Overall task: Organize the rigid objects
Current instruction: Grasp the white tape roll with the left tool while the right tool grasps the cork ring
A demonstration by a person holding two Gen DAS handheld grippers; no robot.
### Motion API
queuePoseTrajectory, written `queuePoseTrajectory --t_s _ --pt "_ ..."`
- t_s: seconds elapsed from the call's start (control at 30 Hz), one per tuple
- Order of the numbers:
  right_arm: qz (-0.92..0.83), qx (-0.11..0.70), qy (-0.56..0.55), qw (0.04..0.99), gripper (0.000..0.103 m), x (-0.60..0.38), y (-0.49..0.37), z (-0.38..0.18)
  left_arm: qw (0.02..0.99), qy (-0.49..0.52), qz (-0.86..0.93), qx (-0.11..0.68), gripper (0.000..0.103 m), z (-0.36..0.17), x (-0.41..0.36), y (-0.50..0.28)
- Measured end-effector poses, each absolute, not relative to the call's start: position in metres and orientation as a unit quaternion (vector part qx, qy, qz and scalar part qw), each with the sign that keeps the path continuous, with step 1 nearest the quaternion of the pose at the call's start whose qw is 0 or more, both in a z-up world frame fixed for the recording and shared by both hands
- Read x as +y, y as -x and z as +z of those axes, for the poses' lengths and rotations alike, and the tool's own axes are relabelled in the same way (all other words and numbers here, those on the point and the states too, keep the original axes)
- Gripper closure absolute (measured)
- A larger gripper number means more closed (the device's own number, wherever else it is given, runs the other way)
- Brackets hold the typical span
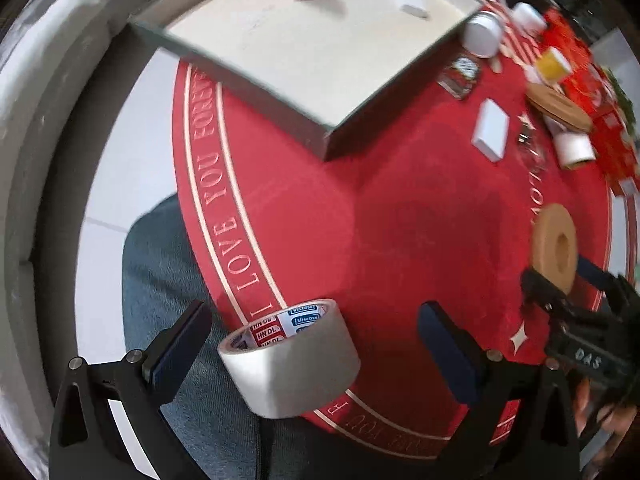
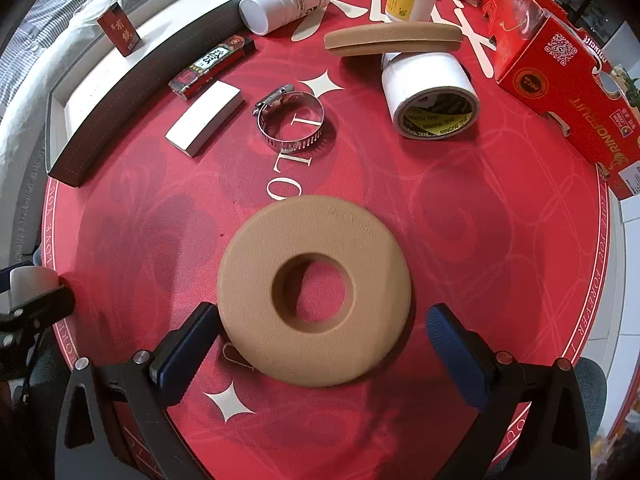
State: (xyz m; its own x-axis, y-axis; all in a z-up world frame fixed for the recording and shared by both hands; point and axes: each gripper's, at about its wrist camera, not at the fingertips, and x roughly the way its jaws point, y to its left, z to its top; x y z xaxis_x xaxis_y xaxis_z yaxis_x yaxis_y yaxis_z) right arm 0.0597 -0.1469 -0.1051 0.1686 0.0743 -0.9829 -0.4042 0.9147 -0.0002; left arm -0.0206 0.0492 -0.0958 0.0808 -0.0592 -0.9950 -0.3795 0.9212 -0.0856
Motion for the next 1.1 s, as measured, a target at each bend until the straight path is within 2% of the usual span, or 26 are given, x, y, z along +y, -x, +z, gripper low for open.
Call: queuePoseTrajectory --t_s 0.1,0.5,0.8,0.87,0.9,1.1 --pt "0.159 0.625 0.132 0.753 0.0 -0.146 -0.059 -0.105 0.685 0.18 0.111 0.697 0.0 -0.113 0.05 0.02" --pt "0.159 0.626 0.132 0.752 0.0 -0.147 -0.059 -0.105 0.674 0.212 0.098 0.701 0.001 -0.111 0.051 0.01" --pt "0.154 0.622 0.128 0.757 0.001 -0.148 -0.058 -0.106 0.705 0.234 0.136 0.655 0.044 -0.083 0.073 0.024" --pt "0.153 0.618 0.126 0.761 0.007 -0.149 -0.056 -0.104 0.709 0.227 0.134 0.654 0.046 -0.08 0.072 0.026" --pt "0.153 0.614 0.124 0.765 0.016 -0.15 -0.055 -0.101 0.712 0.224 0.132 0.652 0.046 -0.079 0.072 0.028" --pt "0.151 0.612 0.12 0.767 0.017 -0.154 -0.056 -0.096 0.731 0.218 0.131 0.633 0.047 -0.059 0.066 0.046"
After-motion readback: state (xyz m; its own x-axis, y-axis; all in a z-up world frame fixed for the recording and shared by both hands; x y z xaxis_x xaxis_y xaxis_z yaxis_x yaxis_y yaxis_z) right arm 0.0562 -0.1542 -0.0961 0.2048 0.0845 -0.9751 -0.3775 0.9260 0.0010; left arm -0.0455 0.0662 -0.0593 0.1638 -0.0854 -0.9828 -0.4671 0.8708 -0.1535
